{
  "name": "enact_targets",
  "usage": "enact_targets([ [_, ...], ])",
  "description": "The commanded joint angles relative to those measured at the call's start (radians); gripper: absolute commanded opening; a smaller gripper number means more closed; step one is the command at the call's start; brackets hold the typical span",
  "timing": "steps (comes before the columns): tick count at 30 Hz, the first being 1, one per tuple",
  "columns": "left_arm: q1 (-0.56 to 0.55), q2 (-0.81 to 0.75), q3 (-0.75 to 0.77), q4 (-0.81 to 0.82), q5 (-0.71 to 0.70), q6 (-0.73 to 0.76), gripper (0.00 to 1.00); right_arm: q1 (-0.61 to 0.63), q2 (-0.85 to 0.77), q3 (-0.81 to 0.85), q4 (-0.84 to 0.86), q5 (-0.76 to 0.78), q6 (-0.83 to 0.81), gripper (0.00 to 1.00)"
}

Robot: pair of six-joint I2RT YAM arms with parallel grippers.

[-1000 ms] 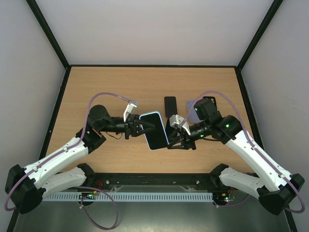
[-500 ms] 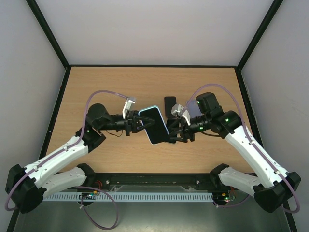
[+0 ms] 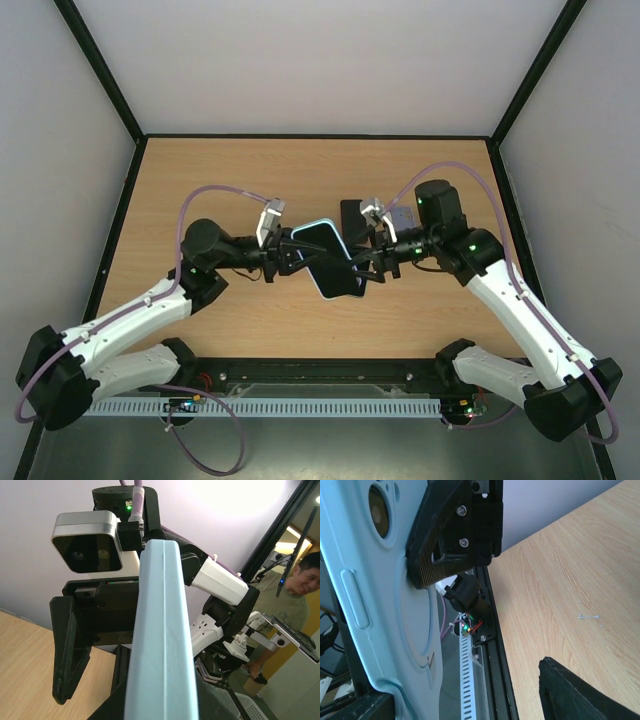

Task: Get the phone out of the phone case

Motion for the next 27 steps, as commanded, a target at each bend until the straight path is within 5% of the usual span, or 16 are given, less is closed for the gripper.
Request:
enact_targets([
  [1,-0.047,0.102,-0.021,-0.070,0.086,-0.006,0.02,0.008,0.006,0.028,0.257,-0.073,0.114,0.62],
  [11,0.006,0.161,0.109,-0.214,-0.078,0.061,0.05,0.008,-0.008,0.041,-0.055,-0.010,-0.105,0.11],
  [14,0.046,0.193,0.155,-0.274,-0.183,0.091,0.11,0.006,-0.054,-0.019,-0.015,0.015,-0.013,0.02],
  [15,0.063,0.199,0.164,-0.275,-0.201,0.087,0.20,0.007,-0.075,-0.053,0.034,0.052,0.059,0.02],
  [18,0.118,0.191,0.186,-0.301,-0.277,0.091,0.65,0.002,-0.144,-0.155,0.166,0.275,0.243,0.02],
  [19,0.126,0.173,0.187,-0.323,-0.334,0.112,0.72,0.000,-0.163,-0.187,0.187,0.374,0.299,0.02],
  [23,0.126,0.066,0.142,-0.396,-0.650,0.200,0.87,-0.010,-0.169,-0.265,0.178,0.679,0.428,0.02],
  [27,0.053,0.020,0.105,-0.459,-0.895,0.253,0.85,-0.030,-0.173,-0.284,0.130,0.845,0.524,0.02],
])
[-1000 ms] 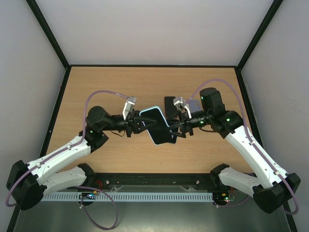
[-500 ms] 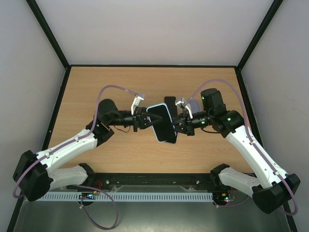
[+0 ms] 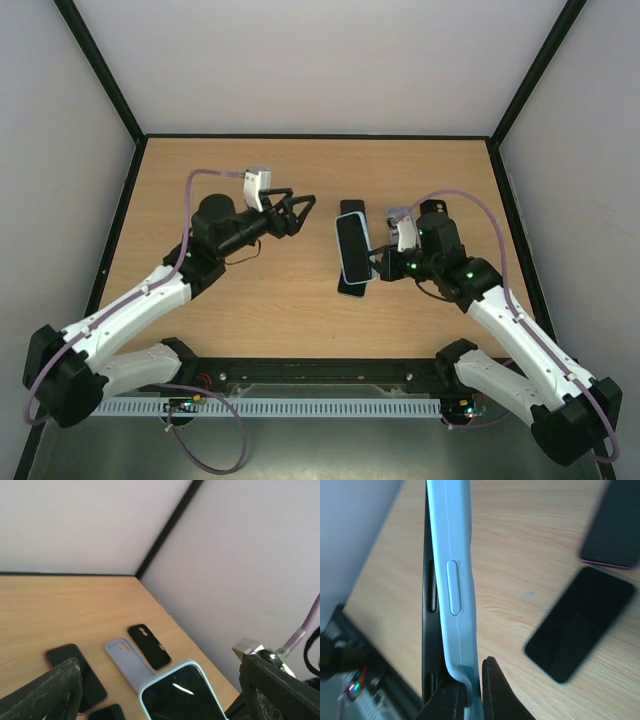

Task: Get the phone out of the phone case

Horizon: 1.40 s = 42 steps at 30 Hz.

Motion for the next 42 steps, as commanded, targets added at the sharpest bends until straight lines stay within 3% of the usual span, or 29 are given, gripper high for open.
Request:
enact_targets([
  [1,-0.107,-0.056,-0.041,-0.072,-0.398,0.108,0.83,-0.015,-0.019,-0.004,0.031,0.282,0.179,0.02],
  [7,-0.407,-0.002,-0.058,-0.093,-0.723,0.291,0.80,-0.048,0.013,-0.020,-0.016,0.329,0.250,0.02],
  [13,-0.607,0.098,-0.084,0.004,-0.905,0.486,0.81,-0.085,0.055,0.023,-0.089,0.393,0.277,0.02],
  [18,-0.638,0.213,-0.075,0.102,-0.868,0.543,0.74,-0.092,0.090,0.051,-0.129,0.452,0.274,0.02],
  [28,-0.705,0.467,0.007,0.340,-0.949,0.722,0.60,-0.109,0.124,0.075,-0.133,0.389,0.297,0.02],
  [35,-0.744,0.561,0.064,0.369,-1.003,0.810,0.60,-0.112,0.132,0.095,-0.156,0.368,0.321,0.02],
  [42,-0.774,0.667,0.160,0.348,-1.106,0.921,0.51,-0.113,0.110,0.041,-0.131,0.325,0.322,0.02],
])
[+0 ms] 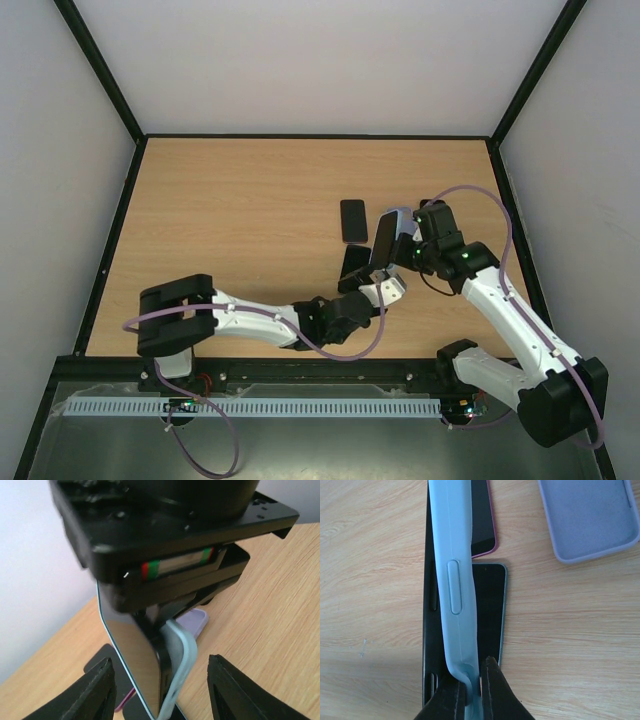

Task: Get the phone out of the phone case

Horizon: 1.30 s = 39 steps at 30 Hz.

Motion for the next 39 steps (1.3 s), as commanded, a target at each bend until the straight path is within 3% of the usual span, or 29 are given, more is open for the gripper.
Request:
enact_targets([
  [1,-0.019,0.056,0.063,0.027,-0.111,0.093,0.49,-0.004,-0.026,-0.020,0.030,-0.034,0.013,0.02],
  [9,-0.014,0.103,0.101,0.034,-0.225,0.169,0.44,-0.004,-0.025,0.000,0.011,-0.055,-0.012,0.02],
  [21,0.075,0.055,0.012,0.026,-0.296,0.122,0.43,-0.004,-0.050,-0.042,0.027,-0.164,-0.021,0.02],
  [29,0.082,0.109,0.026,0.108,-0.312,0.241,0.40,-0.004,-0.022,-0.031,0.027,-0.292,-0.048,0.02],
  [34,0.070,0.165,0.061,0.225,-0.327,0.399,0.30,-0.004,0.002,-0.008,0.011,-0.302,-0.052,0.02],
  [39,0.079,0.144,0.066,0.286,-0.343,0.440,0.19,-0.004,0.029,0.034,-0.014,-0.301,-0.057,0.02],
])
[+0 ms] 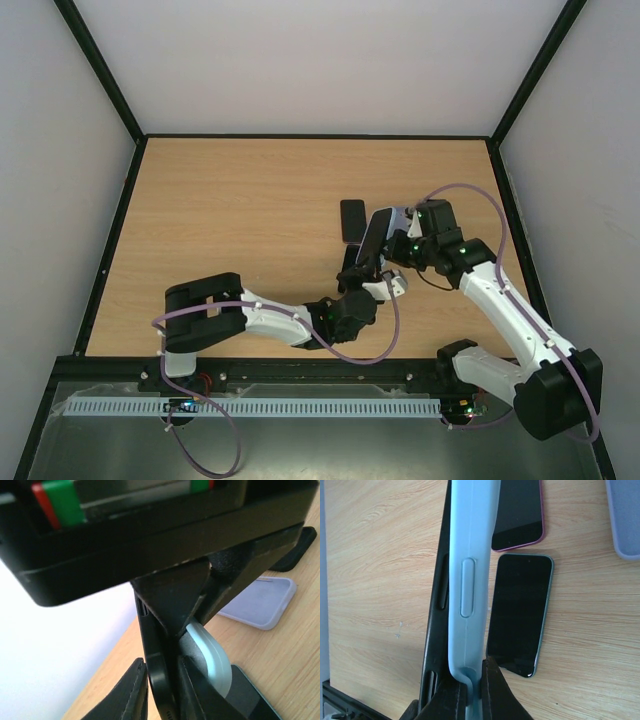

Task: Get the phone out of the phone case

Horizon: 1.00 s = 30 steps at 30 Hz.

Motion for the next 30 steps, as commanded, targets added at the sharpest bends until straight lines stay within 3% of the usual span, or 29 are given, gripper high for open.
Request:
enact_targets([
  [1,0.054,-0.016,0.030,0.088,-0.090,0.066,0.18,0.014,-0.002,0.059,-0.094,-0.110,-0.033,0.02],
  [5,0.059,-0.061,0.026,0.051,-0.078,0.004,0.10,0.014,0.001,0.065,-0.102,-0.087,-0.035,0.02],
  [11,0.042,-0.106,0.021,0.083,-0.079,-0.009,0.03,0.014,-0.036,0.041,-0.094,0.092,-0.020,0.02],
  [17,0.042,-0.227,0.043,-0.051,-0.038,-0.166,0.02,0.014,-0.017,0.054,-0.112,0.249,-0.051,0.02],
  [30,0.064,-0.424,0.036,-0.222,0.041,-0.414,0.02,0.014,-0.037,0.078,-0.062,0.376,-0.095,0.02],
])
